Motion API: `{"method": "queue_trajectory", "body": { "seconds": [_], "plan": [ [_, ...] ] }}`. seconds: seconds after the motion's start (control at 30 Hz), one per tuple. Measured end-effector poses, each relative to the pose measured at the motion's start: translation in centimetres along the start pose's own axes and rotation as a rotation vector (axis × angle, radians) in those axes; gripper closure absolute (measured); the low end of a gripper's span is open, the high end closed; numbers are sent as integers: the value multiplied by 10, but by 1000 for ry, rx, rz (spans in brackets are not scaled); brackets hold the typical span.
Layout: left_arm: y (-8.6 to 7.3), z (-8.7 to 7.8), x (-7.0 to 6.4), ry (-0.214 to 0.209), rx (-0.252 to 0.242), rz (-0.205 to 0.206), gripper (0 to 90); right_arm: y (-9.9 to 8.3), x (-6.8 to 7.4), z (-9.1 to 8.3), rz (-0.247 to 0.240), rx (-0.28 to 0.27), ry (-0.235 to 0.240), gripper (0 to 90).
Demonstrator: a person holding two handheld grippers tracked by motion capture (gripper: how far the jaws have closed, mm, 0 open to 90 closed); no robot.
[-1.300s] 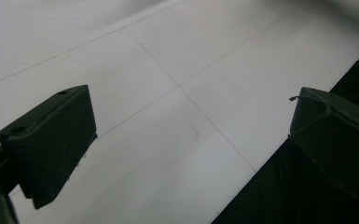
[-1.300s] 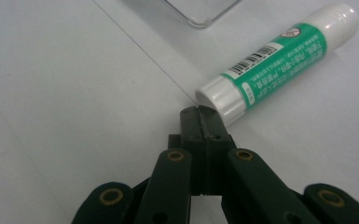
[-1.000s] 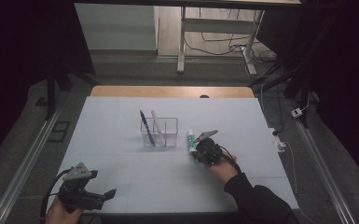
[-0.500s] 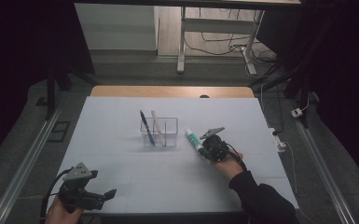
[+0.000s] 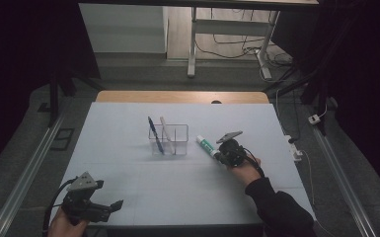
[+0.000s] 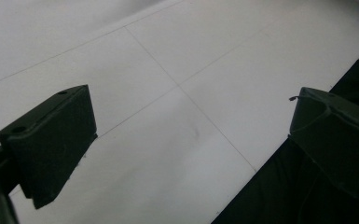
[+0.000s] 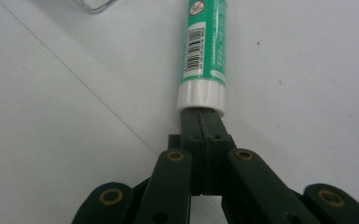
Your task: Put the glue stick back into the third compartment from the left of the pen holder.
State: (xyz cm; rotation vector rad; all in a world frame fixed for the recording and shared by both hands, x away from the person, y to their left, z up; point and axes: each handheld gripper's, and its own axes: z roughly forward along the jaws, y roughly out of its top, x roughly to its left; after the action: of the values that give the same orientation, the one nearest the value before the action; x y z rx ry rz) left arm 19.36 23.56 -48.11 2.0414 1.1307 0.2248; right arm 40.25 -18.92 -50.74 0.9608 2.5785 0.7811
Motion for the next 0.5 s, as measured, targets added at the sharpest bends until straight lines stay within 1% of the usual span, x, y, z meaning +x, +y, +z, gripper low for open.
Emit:
{"method": "queue_trajectory", "body": {
  "seconds": [0.3,0.5],
  "plan": [
    [0,0,0,0,1,0,3,1,-9,0,2,-11,-14,894],
    [0,0,0,1,1,1,4,1,-10,2,-8,-14,-13,894]
  ]
}}
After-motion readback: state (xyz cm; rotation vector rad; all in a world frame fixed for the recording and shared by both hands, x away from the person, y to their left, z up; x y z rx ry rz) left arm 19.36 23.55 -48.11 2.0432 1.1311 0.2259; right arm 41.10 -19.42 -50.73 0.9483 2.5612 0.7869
